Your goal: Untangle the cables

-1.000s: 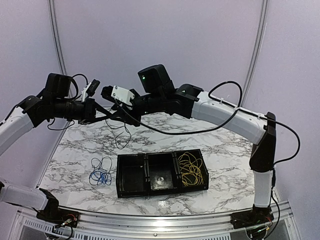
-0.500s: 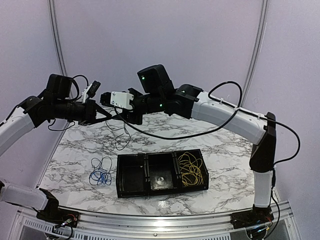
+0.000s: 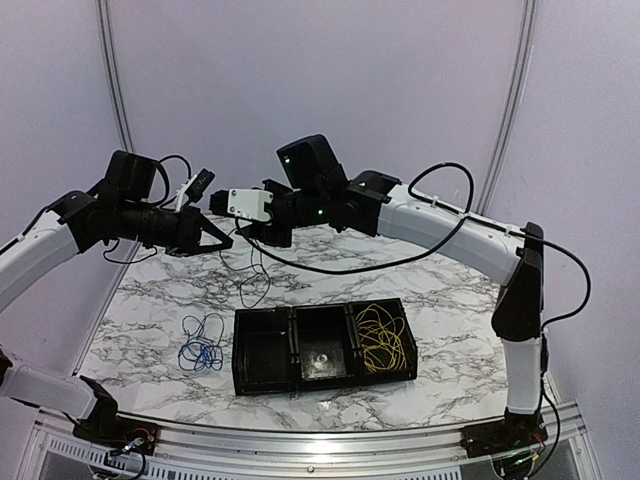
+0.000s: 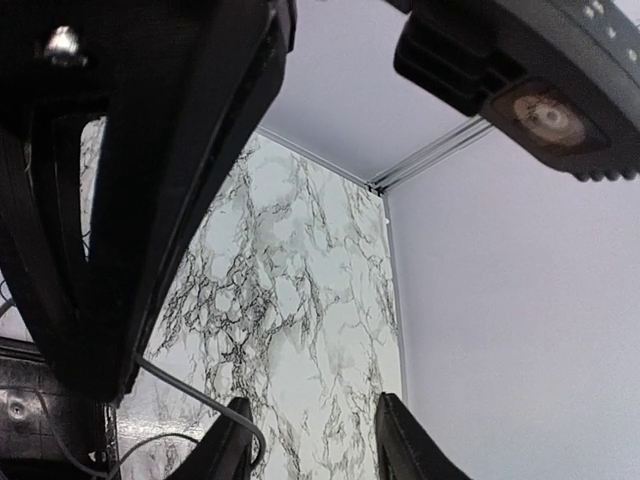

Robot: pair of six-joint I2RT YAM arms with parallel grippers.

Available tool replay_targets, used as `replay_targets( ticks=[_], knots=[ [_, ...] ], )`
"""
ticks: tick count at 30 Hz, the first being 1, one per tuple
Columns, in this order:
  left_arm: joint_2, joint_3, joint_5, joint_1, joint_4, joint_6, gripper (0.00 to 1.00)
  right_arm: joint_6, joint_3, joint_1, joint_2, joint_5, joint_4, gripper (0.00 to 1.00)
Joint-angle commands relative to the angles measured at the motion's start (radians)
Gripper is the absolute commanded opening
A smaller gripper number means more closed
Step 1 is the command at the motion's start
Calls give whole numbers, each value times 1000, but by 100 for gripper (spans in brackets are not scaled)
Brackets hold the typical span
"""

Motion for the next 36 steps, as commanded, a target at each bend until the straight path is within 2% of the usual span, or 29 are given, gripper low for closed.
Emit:
replay_targets(
  ticks=[1, 5, 9, 12, 13, 15, 17, 20, 30, 36],
  knots=[
    [26, 38, 27, -1, -12, 28, 0, 26, 71, 6, 39, -15, -4, 38],
    [33, 53, 12, -1, -12, 42, 0, 20, 89, 17, 40, -80, -31, 26],
    [44, 58, 9, -1, -6, 41, 0, 22, 87, 19, 37, -104, -63, 0],
    [44, 53, -23, -1, 5, 38, 0, 35, 71, 19, 20, -90, -62, 0],
    [41, 50, -82, -1, 9, 33, 1, 51, 63, 17, 12, -77, -55, 0],
    [27, 37, -276, -1, 38, -15, 18, 115, 53, 12, -5, -55, -31, 0],
    [-5, -7, -442, -2, 124, -97, 22, 199, 39, 10, -28, -25, 0, 0],
    [-39, -92, -542, -4, 295, -209, 28, 238, 29, 11, -49, -23, 7, 0],
    [83, -159, -549, -32, 587, -318, 27, 287, -2, 10, -115, -13, 9, 0],
    [145, -221, -666, -36, 633, -327, 27, 354, 27, 3, -170, -124, -17, 0]
  ],
)
